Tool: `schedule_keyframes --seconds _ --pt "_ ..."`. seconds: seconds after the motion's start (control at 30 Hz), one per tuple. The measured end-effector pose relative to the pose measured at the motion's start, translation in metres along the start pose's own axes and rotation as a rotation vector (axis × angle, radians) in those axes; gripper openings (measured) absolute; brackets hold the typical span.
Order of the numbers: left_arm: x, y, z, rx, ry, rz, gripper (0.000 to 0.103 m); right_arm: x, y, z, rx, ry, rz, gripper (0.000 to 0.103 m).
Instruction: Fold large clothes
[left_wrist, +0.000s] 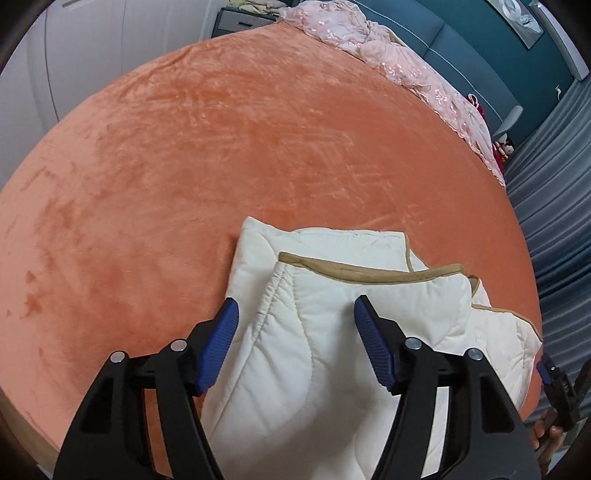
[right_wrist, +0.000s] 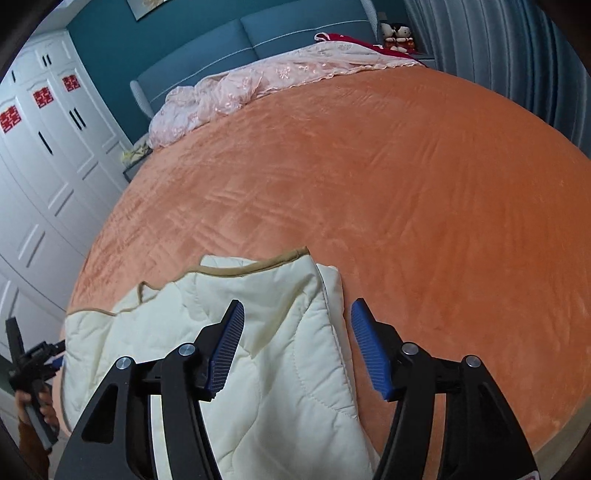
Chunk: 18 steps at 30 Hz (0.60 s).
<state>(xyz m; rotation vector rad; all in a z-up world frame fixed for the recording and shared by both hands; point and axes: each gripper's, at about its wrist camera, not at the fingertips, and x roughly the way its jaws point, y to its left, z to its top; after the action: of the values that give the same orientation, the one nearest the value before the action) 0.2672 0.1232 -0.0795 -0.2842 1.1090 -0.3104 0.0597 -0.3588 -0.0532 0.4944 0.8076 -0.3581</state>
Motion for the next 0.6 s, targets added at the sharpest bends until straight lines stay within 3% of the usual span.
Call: schedule_keyframes --seconds 0.03,0.1,0.13,0.2,0.33,0.43,0.6 --pt "0.005 0.001 0.001 -0.010 0.017 -0.013 0.046 0.007 -0.001 0.000 -0.006 0.013 -0.011 0.060" --pt "0.012 0.003 0.003 -0.053 0.039 -0.016 0.021 0.021 -0.003 -0.001 -0.001 0.038 -0.011 0.054" --pt "0.012 0.004 0.005 -0.068 0.036 -0.024 0.016 0.028 -0.005 -0.001 0.003 0.045 -0.001 0.046" --pt "0.005 -0.001 0.008 -0.065 -0.001 -0.019 0.010 0.032 -0.003 0.000 0.017 0.052 -0.002 0.014" --pt "-0.024 -0.020 0.024 -0.011 -0.110 -0.024 0.008 0.019 0.002 0.015 0.074 -0.054 0.038 0.010" --pt "-0.032 -0.032 0.045 0.000 -0.161 -0.016 0.008 0.014 0.014 0.031 0.052 -0.120 0.015 0.009" --pt "0.007 -0.041 0.066 0.037 -0.132 0.105 0.008 0.050 0.011 0.044 0.060 -0.083 -0.067 0.009"
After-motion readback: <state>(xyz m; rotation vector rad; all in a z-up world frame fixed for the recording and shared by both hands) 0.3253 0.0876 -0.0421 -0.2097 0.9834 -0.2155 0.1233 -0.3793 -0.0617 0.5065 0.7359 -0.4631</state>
